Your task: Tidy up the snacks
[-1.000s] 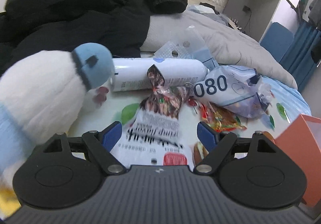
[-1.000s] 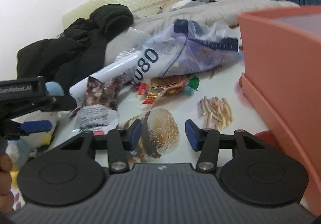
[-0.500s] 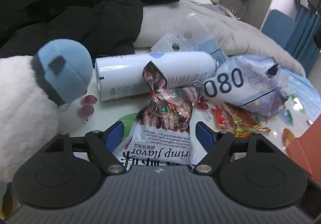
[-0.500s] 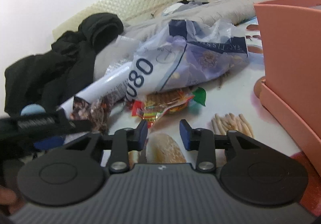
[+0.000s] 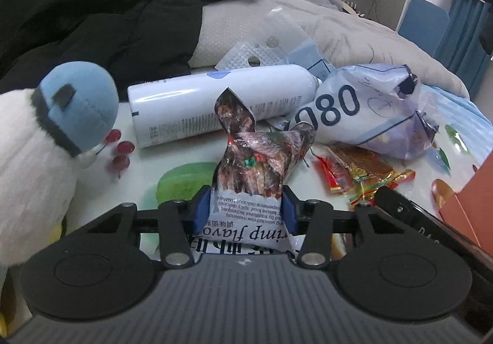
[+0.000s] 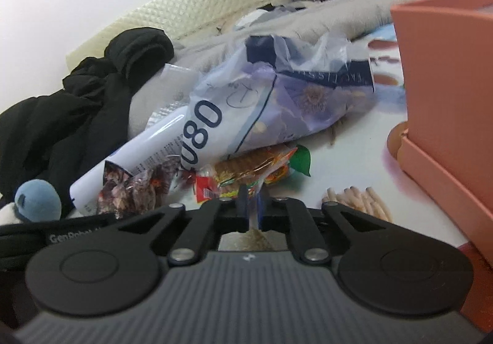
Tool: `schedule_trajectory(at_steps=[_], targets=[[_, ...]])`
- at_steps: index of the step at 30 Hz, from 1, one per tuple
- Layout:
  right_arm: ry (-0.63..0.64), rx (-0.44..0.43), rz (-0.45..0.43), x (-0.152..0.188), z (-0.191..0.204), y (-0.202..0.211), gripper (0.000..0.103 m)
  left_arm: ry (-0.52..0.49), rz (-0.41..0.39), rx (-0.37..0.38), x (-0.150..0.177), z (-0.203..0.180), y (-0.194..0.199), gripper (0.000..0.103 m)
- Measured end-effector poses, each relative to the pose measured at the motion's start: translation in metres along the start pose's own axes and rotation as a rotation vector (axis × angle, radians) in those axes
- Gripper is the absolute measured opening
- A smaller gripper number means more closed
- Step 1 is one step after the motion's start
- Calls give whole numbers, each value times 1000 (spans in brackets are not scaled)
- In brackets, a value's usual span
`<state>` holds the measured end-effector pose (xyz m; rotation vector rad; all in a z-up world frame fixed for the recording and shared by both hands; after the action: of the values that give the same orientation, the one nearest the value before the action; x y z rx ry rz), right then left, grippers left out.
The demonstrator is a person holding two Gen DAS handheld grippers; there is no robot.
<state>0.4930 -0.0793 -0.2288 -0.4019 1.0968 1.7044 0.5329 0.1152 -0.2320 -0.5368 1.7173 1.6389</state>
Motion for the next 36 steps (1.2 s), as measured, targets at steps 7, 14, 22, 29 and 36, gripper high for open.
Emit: schedule_trajectory(at_steps=[7,14,22,29,36], targets=[[51,32,-27,5,-8,34,4,31,7,15,21,-14,40,52],[60,52,15,14,-19,72,3,126,50,-1,54,-24,93,52],[53,55,23,24,-26,137,3,228,76,-52,107,-31,169,52],[84,59,91,38,-39,181,3,289,98,-51,144,-52,199,52],[148,73,142,44,-61,220,3,320,125,-50,166,-74,228,52]])
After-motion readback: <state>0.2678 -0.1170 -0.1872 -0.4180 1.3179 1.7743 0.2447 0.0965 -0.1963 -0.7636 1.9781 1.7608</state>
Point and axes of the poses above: each gripper's, at about its wrist camera, not at the fingertips, and y roughly against the way its jaws point, z to its left, x to its underside, the point moved 2 cm from there along -y, roughly the way its jaws point, and after that the axes turned 14 degrees about -y, right-handed, at the moved point
